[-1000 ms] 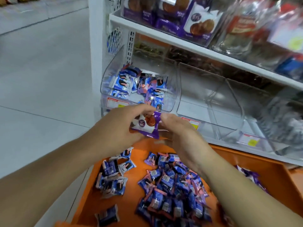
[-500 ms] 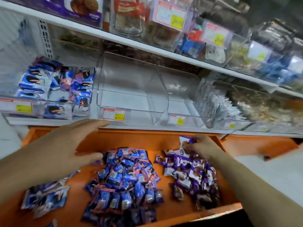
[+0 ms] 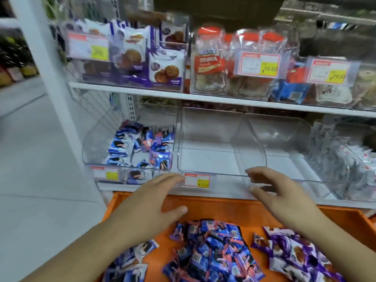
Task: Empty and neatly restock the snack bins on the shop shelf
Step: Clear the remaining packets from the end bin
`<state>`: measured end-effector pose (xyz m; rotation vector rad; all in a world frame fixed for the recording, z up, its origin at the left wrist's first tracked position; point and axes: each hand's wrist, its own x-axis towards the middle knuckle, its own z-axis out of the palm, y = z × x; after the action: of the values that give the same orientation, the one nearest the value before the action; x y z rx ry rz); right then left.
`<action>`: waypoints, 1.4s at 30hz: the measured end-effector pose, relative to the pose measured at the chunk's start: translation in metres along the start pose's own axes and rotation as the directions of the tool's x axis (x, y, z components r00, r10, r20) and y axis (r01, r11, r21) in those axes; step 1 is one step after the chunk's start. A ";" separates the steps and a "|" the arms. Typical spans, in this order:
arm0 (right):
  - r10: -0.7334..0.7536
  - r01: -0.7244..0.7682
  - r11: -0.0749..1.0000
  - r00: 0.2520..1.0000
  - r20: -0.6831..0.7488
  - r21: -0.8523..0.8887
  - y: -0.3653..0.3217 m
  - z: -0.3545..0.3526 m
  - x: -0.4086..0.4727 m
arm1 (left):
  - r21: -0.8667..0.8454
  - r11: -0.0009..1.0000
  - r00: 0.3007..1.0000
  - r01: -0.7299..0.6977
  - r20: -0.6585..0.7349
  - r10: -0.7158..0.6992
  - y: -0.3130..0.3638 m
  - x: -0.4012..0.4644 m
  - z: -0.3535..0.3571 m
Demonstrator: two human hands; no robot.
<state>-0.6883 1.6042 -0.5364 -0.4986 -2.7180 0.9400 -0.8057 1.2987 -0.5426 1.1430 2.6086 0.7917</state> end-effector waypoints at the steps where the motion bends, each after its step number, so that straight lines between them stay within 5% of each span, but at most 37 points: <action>1: -0.067 0.067 0.998 0.997 -0.030 -0.003 -0.017 0.008 0.011 | 0.003 1.000 0.999 0.020 -0.037 -0.020 -0.009 0.002 -0.003; 7: -0.362 0.362 0.932 0.931 0.042 0.002 -0.104 0.074 0.091 | -0.008 0.992 0.949 0.126 -0.289 -0.123 -0.067 0.034 -0.032; 11: -0.335 0.334 0.942 0.928 0.162 0.036 -0.118 0.116 0.138 | 0.020 0.981 0.916 0.193 -0.361 -0.173 -0.110 0.093 -0.043; 20: -0.370 0.358 0.919 0.928 0.050 0.163 -0.089 0.147 0.151 | 0.182 0.960 0.973 0.213 -0.125 -0.192 -0.172 0.200 -0.026; 32: -0.354 0.330 0.912 0.934 0.057 0.244 -0.086 0.147 0.149 | 0.048 0.973 0.934 0.224 -0.295 -0.200 -0.154 0.177 -0.041; 42: -0.347 0.324 0.915 0.936 0.059 0.241 -0.089 0.146 0.147 | 0.142 0.986 0.994 0.089 0.056 -0.097 -0.147 0.163 -0.039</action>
<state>-0.8909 1.5142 -0.5782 0.0628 -2.6129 1.1817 -1.0240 1.3189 -0.5826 1.0527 2.6784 0.5531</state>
